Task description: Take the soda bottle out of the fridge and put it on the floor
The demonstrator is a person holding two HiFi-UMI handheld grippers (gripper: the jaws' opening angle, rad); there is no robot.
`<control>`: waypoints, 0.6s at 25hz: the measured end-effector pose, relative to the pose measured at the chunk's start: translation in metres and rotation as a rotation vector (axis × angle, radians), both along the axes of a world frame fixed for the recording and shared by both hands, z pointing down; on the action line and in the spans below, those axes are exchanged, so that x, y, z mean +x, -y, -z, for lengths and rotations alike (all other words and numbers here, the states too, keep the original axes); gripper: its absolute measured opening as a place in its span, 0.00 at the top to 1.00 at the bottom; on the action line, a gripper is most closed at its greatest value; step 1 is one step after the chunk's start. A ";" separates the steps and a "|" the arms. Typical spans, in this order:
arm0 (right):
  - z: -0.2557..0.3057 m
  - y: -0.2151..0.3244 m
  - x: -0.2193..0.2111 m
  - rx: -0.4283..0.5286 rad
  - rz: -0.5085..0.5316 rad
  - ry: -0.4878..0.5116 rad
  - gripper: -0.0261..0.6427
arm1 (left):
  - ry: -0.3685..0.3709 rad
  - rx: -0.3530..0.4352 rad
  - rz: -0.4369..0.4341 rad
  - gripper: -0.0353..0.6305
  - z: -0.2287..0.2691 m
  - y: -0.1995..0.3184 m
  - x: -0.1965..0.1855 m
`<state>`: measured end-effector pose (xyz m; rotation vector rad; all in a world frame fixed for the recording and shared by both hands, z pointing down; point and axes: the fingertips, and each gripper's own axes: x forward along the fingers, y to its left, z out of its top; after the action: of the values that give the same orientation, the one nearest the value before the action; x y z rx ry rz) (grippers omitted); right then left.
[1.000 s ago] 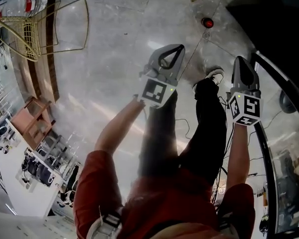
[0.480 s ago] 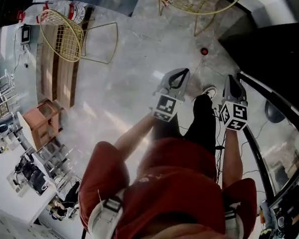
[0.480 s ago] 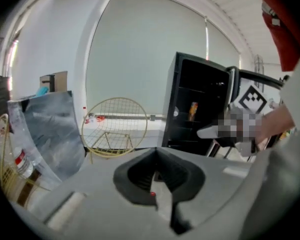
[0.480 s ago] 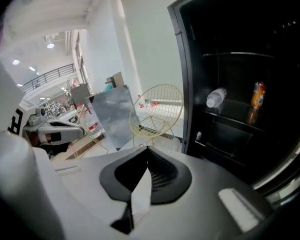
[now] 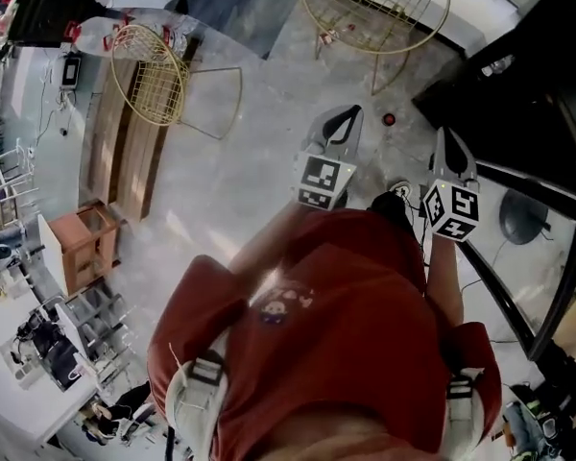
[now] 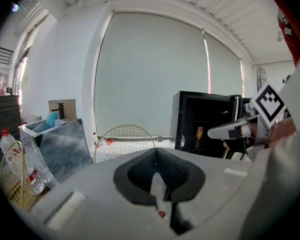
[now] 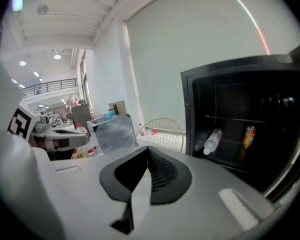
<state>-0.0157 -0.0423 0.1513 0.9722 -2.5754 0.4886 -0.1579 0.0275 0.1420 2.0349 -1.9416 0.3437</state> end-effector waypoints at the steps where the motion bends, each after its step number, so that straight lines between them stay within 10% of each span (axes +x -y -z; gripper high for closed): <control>1: 0.013 0.003 -0.002 0.025 0.008 -0.002 0.96 | 0.005 0.015 0.001 0.95 0.013 0.002 -0.004; 15: 0.090 0.005 0.004 0.190 0.001 0.059 0.96 | 0.102 0.144 -0.040 0.95 0.079 0.004 -0.007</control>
<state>-0.0119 -0.0472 0.0613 1.0323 -2.7143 0.2802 -0.1654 0.0231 0.0630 2.1884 -2.0417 0.3321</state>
